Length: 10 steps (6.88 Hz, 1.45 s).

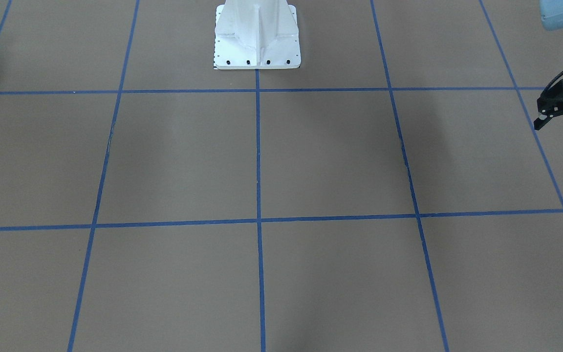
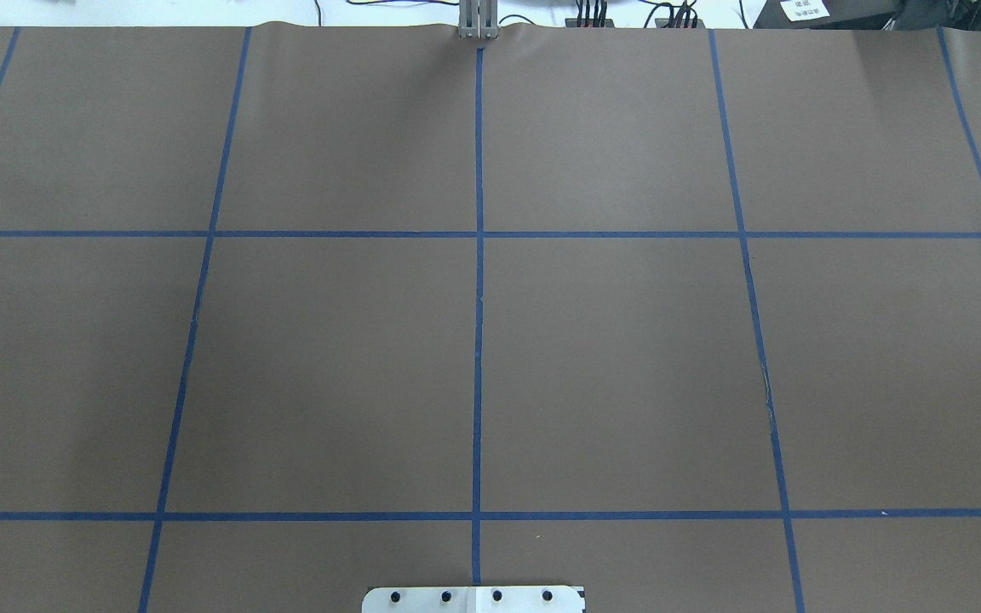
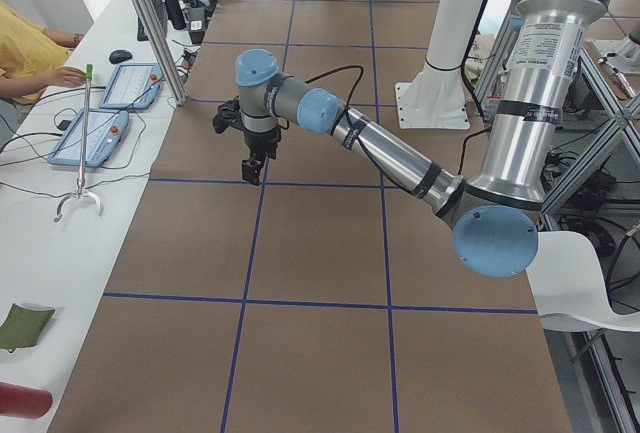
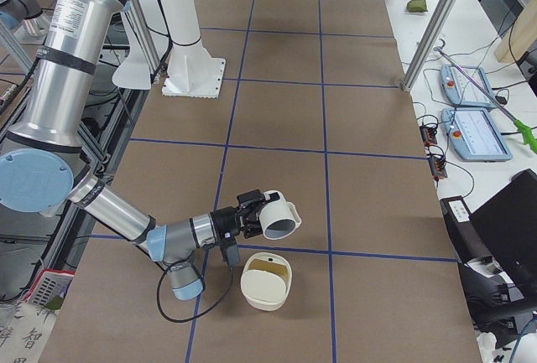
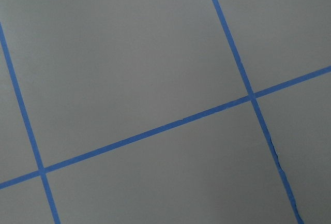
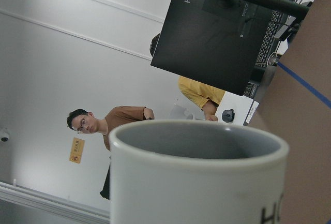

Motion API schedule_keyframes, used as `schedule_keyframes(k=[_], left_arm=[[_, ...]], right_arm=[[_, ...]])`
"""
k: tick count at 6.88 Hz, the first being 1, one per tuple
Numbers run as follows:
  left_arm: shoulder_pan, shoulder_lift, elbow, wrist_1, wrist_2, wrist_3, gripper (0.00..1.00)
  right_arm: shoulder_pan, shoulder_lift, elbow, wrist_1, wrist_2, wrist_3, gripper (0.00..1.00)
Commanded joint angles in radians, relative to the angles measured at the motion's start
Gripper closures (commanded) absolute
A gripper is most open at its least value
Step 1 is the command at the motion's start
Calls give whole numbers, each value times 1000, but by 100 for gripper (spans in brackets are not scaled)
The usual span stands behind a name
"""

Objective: Left arm hands cup to right arm to dump lemon

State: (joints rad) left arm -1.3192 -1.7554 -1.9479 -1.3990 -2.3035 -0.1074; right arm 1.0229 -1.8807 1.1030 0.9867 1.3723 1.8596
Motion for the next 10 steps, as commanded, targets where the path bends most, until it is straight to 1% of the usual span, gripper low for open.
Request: schedule_keyframes(k=[1, 2, 4, 6, 7, 8, 9, 10], left_arm=[[0, 4, 1, 0, -1, 0, 0], [0, 4, 3, -2, -1, 2, 0], [0, 4, 1, -2, -2, 0, 0], [0, 4, 1, -2, -4, 0, 0], [2, 2, 4, -2, -4, 2, 0], [2, 2, 6, -2, -4, 2, 0], [2, 2, 4, -2, -4, 2, 0], [2, 2, 6, -2, -4, 2, 0]], right_arm=[[2, -12, 17, -109, 88, -329, 100], [2, -21, 17, -137, 105, -474, 100], [2, -23, 17, -207, 105, -791, 100], [2, -25, 21, -249, 103, -1068, 100], [2, -25, 23, -258, 102, -1241, 100], [2, -23, 44, -290, 102, -1329, 100], [2, -23, 119, -365, 102, -1344, 100], [-1, -12, 171, -426, 103, -1344, 100]])
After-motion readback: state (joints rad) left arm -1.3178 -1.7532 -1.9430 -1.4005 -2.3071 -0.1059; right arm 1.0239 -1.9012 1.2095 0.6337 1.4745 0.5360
